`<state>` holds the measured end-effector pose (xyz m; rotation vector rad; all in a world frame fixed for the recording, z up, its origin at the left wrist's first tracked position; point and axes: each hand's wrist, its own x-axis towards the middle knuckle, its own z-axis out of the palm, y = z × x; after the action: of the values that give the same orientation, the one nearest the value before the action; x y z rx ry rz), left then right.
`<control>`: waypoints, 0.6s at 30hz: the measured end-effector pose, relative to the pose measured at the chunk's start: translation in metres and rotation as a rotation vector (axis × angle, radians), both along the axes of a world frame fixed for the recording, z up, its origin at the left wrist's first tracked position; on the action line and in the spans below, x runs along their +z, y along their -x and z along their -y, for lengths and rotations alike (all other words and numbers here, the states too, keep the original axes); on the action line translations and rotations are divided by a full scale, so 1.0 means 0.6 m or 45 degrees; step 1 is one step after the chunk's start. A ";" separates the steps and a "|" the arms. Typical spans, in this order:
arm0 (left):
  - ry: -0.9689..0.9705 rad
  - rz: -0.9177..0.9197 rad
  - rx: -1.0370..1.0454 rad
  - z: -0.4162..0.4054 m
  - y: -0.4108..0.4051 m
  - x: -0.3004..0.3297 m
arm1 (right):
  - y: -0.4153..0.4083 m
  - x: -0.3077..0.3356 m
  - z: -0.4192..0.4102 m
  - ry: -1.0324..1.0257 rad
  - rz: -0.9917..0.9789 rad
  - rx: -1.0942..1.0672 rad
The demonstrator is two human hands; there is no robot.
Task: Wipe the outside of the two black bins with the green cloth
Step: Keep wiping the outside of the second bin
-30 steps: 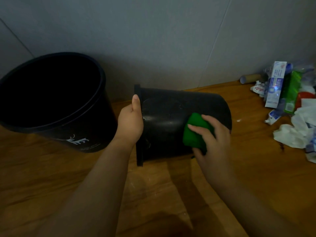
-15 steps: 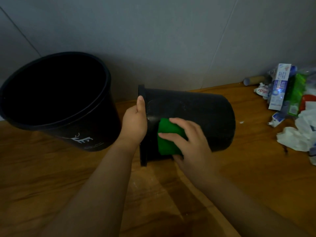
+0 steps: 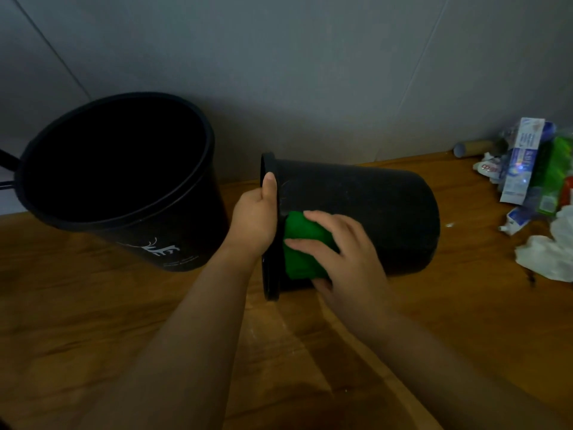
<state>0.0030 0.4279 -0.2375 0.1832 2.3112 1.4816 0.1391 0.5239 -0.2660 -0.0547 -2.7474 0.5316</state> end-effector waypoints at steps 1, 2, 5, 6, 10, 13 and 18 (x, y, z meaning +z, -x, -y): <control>0.006 -0.015 -0.005 0.000 0.000 -0.002 | -0.005 -0.006 0.002 -0.019 -0.025 0.025; 0.018 -0.033 -0.006 0.001 0.000 -0.004 | -0.011 -0.014 0.005 -0.047 -0.057 0.061; 0.049 -0.069 0.010 -0.001 -0.002 -0.005 | -0.023 -0.031 0.010 -0.121 -0.123 0.130; 0.048 -0.068 0.016 -0.002 -0.002 -0.006 | -0.023 -0.033 0.008 -0.131 -0.134 0.138; 0.082 -0.099 0.035 -0.003 -0.005 0.000 | -0.024 -0.041 0.005 -0.148 -0.169 0.166; 0.110 -0.103 0.036 -0.006 -0.008 0.003 | -0.032 -0.055 0.004 -0.200 -0.171 0.196; 0.123 -0.175 0.020 -0.005 -0.008 0.008 | -0.037 -0.033 -0.007 -0.110 -0.107 0.152</control>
<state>0.0081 0.4312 -0.2326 0.2474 2.4921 1.4004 0.1611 0.5282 -0.2857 0.1497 -2.6997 0.4356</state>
